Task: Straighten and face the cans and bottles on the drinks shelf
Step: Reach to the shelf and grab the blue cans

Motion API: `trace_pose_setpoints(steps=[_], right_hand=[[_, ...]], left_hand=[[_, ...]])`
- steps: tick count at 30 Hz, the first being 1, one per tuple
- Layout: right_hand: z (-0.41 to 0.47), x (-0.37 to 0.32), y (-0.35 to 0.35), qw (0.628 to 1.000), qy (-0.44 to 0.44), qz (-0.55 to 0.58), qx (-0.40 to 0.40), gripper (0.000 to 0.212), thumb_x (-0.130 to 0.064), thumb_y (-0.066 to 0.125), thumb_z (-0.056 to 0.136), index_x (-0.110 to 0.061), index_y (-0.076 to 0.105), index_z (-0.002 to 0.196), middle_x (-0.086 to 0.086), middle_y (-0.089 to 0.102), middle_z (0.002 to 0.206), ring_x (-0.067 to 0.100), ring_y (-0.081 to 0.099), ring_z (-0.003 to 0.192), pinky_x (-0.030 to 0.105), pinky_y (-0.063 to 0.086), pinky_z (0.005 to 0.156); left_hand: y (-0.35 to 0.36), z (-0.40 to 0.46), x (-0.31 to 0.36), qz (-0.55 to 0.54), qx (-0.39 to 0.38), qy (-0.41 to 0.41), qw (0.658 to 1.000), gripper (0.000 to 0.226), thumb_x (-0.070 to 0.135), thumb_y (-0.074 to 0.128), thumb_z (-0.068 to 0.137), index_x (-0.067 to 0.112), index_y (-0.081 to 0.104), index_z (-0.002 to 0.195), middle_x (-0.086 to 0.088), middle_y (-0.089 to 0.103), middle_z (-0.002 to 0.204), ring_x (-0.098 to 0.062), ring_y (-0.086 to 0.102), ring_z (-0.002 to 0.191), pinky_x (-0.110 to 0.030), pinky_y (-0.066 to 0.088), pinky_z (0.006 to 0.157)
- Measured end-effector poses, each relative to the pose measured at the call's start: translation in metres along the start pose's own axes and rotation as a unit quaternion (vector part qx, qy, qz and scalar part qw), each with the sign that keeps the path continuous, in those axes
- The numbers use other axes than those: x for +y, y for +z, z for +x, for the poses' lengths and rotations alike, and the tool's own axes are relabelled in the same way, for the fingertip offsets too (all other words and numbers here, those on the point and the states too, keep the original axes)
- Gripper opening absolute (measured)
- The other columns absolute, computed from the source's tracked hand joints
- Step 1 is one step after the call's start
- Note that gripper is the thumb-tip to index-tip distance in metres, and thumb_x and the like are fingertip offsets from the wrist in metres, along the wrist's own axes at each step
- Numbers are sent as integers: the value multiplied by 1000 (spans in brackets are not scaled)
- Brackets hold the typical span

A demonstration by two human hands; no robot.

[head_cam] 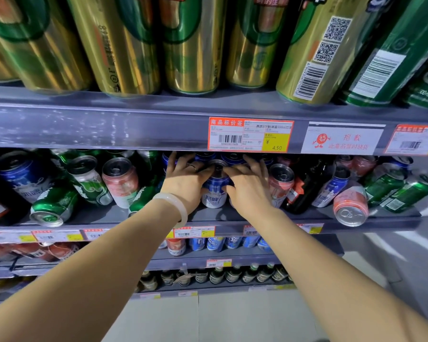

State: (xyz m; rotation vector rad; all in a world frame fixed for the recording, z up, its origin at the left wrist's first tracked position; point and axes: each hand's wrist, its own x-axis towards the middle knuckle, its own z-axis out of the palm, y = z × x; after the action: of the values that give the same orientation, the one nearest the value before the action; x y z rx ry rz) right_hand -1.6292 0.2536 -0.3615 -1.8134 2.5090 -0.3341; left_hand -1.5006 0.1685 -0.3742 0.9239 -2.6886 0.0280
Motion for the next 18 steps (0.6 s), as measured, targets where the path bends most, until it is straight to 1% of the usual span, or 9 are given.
trace_pose_setpoints(steps=[2,4,9,13,14,15,16,17,18], right_hand=[[1,-1,-1,1000,2,9,11,39,-28,54,91,-22,53,129,0,50,138,20,13,143,43,-5,118],[0,-3,-1,1000,9,3,22,36,-30,54,90,-22,56,126,1,53,134,20,18,141,41,-5,118],[-2,-4,0,999,20,-3,35,39,-29,54,90,-22,54,128,1,51,136,19,18,141,40,-4,119],[-12,-3,-1,999,-3,7,32,51,-22,53,90,-16,41,139,5,40,146,24,14,143,38,8,118],[-17,-2,-2,999,-8,14,34,53,-19,54,89,-14,39,140,7,37,147,26,15,142,37,11,118],[-22,-1,-4,999,-11,21,40,55,-15,55,88,-11,39,140,9,37,147,27,18,141,36,15,116],[-28,1,-6,998,-9,27,50,55,-13,59,85,-9,42,138,12,40,144,30,25,139,37,20,114],[-33,4,-7,998,-6,29,64,55,-11,65,80,-7,48,133,14,46,139,34,34,133,40,29,111],[-38,9,-7,997,-1,29,77,55,-10,71,74,-6,54,126,16,53,130,37,45,123,44,38,106]], left_hand=[[2,-1,1,-8,-17,-14,1000,54,27,59,87,23,42,138,-2,46,143,-29,23,139,-47,-7,114],[0,0,4,-9,-23,-18,1000,54,31,54,90,25,38,141,0,42,145,-26,21,139,-45,-10,114],[-3,1,8,12,-54,-25,998,57,36,49,92,28,28,145,2,36,148,-23,16,140,-46,-10,115],[-6,-4,16,18,-59,-28,998,70,37,55,89,24,19,147,-3,21,153,-26,9,143,-45,-6,116],[-7,-6,20,10,-49,-26,998,73,37,58,86,21,21,147,-5,23,152,-27,14,142,-45,-1,116],[-8,-9,26,2,-32,-12,999,76,35,66,81,16,28,144,-8,32,148,-29,24,139,-46,8,116],[-8,-12,32,-2,-20,14,1000,78,32,75,71,11,41,138,-11,45,140,-32,39,132,-48,21,113],[-8,-15,38,-8,-14,40,999,80,29,84,58,6,52,127,-14,56,127,-35,52,119,-50,35,104],[-7,-17,44,-13,-11,67,998,81,28,88,47,4,59,118,-14,63,117,-36,60,107,-51,44,94]])
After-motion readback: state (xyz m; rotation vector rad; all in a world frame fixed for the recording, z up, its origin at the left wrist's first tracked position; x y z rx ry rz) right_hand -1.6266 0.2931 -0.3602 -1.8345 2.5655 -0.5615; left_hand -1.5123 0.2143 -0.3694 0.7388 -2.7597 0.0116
